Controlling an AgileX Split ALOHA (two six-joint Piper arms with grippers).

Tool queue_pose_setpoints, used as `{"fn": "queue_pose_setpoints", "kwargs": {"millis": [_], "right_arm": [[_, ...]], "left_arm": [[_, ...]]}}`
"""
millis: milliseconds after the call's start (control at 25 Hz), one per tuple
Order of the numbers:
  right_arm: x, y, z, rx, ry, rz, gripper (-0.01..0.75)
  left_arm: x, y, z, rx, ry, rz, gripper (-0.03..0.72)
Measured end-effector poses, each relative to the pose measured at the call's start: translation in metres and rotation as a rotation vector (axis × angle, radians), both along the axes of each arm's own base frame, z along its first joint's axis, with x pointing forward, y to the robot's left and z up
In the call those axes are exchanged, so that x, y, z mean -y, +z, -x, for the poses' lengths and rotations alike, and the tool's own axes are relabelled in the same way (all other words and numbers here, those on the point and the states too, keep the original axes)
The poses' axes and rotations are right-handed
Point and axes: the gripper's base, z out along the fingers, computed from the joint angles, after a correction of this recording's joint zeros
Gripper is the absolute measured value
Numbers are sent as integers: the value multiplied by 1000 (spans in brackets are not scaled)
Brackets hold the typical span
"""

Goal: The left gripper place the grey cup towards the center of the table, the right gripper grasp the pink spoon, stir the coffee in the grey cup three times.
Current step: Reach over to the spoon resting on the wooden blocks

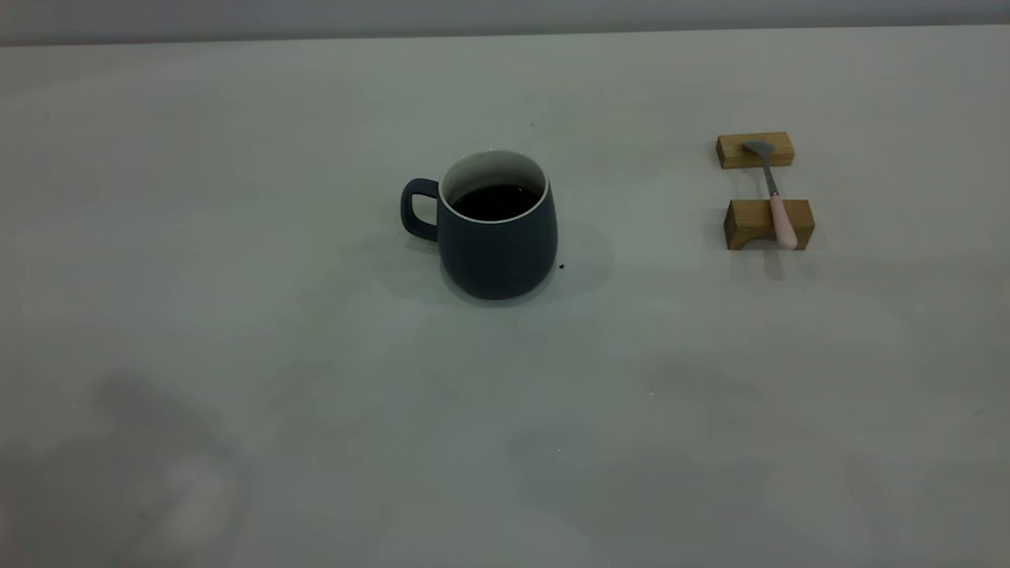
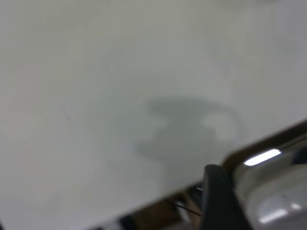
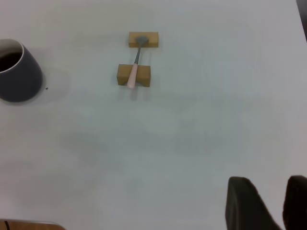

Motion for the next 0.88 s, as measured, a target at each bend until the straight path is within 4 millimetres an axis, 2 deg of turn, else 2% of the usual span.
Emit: {"fn": "queue_pose_setpoints", "kwargs": {"millis": [160, 280, 560, 880], "right_arm": [[0, 0, 0, 0, 0, 0, 238], [0, 0, 0, 0, 0, 0, 238], [0, 0, 0, 0, 0, 0, 238], [0, 0, 0, 0, 0, 0, 238]], "left_arm": [[-38, -26, 45, -7, 166, 80, 505], [-54, -44, 77, 63, 235, 121, 505], [-67, -81, 117, 178, 332, 149, 505], [-70, -82, 149, 374, 397, 183, 505]]}}
